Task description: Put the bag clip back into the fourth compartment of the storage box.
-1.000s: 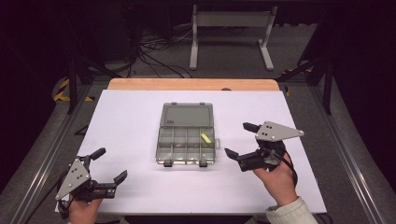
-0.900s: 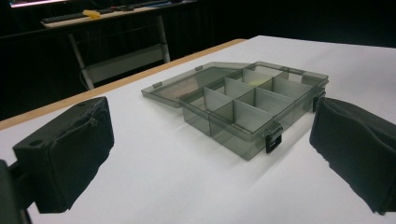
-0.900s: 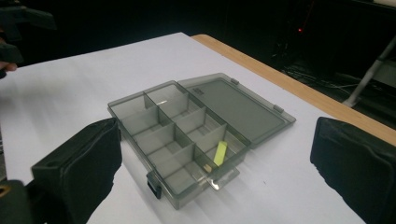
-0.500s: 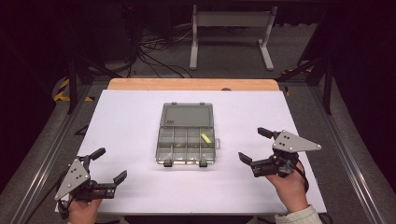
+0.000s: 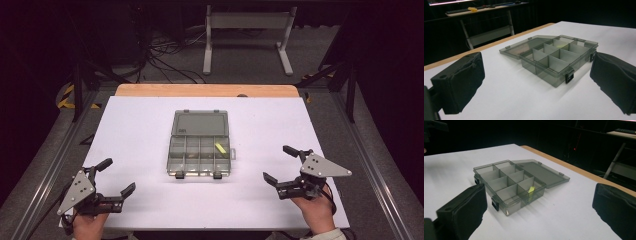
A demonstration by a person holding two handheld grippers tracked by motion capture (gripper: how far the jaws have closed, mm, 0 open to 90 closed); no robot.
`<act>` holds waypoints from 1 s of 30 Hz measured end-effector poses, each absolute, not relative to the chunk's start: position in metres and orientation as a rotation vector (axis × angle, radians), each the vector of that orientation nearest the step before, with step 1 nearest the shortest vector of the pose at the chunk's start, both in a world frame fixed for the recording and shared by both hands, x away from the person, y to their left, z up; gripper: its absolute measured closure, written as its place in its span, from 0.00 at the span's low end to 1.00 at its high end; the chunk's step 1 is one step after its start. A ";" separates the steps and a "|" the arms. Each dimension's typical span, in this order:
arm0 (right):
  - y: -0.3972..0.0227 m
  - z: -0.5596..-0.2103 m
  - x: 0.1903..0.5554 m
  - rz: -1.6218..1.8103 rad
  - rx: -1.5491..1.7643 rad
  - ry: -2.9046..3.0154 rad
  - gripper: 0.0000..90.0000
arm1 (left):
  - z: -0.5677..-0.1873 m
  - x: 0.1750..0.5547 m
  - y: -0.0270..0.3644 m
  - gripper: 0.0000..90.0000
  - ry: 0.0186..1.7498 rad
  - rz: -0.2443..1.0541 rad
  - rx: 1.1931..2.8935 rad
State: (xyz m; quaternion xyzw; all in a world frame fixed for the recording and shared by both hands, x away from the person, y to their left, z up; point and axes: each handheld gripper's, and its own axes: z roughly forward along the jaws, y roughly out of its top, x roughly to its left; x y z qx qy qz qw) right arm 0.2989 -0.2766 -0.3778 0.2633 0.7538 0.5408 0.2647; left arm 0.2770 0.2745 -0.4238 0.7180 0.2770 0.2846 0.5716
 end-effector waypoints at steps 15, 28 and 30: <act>-0.285 -0.408 0.290 1.485 0.730 2.008 0.00 | -0.422 0.276 0.276 0.00 0.633 0.662 1.663; -0.284 -0.431 0.289 1.460 0.763 2.047 0.00 | -0.422 0.275 0.276 0.00 0.607 0.655 1.650; -0.282 -0.435 0.289 1.454 0.778 2.051 0.00 | -0.423 0.275 0.276 0.00 0.607 0.656 1.645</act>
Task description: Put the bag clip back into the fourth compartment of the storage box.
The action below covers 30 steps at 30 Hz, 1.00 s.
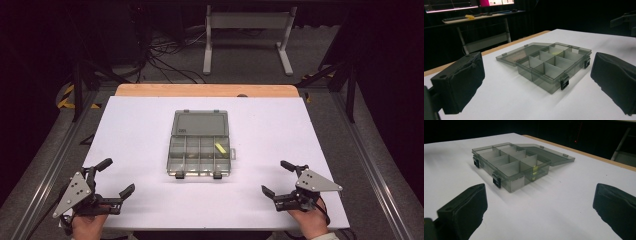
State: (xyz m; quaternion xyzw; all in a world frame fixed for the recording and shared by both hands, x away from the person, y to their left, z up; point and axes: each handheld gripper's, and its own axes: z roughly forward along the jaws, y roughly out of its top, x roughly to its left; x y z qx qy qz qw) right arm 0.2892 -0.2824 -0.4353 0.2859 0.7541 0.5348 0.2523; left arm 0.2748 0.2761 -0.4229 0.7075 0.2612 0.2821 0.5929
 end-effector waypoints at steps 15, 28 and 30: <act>-0.270 -0.453 0.290 1.425 0.823 2.100 0.01 | -0.428 0.279 0.277 0.00 0.614 0.645 1.644; -0.276 -0.452 0.290 1.445 0.853 2.047 0.00 | -0.433 0.282 0.276 0.00 0.640 0.627 1.643; -0.276 -0.452 0.291 1.440 0.856 2.053 0.00 | -0.433 0.282 0.276 0.00 0.640 0.634 1.642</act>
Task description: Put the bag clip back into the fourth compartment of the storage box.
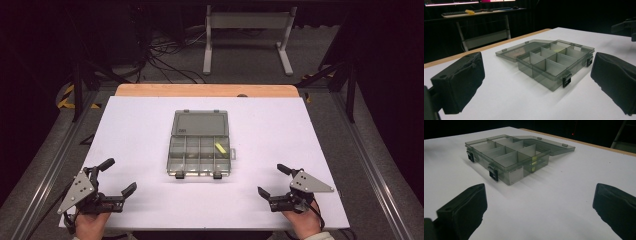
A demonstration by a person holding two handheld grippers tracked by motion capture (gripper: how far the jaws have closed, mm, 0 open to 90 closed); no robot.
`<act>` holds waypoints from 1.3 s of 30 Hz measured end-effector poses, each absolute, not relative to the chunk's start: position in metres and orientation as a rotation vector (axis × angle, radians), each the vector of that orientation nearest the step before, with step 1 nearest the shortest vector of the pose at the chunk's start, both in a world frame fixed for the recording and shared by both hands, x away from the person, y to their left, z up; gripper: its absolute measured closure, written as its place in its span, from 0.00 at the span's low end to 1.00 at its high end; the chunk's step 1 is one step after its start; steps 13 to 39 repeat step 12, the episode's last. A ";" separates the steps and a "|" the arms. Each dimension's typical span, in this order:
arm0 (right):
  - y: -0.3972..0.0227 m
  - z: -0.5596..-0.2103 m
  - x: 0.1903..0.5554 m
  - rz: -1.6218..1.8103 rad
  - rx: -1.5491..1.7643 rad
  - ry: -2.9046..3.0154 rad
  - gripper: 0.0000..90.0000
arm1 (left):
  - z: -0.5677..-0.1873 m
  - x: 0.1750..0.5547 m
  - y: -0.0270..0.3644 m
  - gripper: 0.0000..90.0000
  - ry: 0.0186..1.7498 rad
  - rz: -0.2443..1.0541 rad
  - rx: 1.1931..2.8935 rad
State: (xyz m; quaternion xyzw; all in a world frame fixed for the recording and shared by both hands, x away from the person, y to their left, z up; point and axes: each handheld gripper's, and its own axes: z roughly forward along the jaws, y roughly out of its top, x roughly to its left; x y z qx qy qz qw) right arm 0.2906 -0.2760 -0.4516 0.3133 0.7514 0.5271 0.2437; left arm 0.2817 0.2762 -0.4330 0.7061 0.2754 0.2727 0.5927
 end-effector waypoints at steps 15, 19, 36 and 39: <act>-0.276 -0.450 0.289 1.452 0.841 2.035 0.00 | -0.432 0.281 0.277 0.00 0.636 0.645 1.647; -0.276 -0.450 0.289 1.452 0.841 2.035 0.00 | -0.432 0.281 0.277 0.00 0.636 0.645 1.647; -0.276 -0.450 0.289 1.452 0.841 2.035 0.00 | -0.432 0.281 0.277 0.00 0.636 0.645 1.647; -0.276 -0.450 0.289 1.452 0.841 2.035 0.00 | -0.432 0.281 0.277 0.00 0.636 0.645 1.647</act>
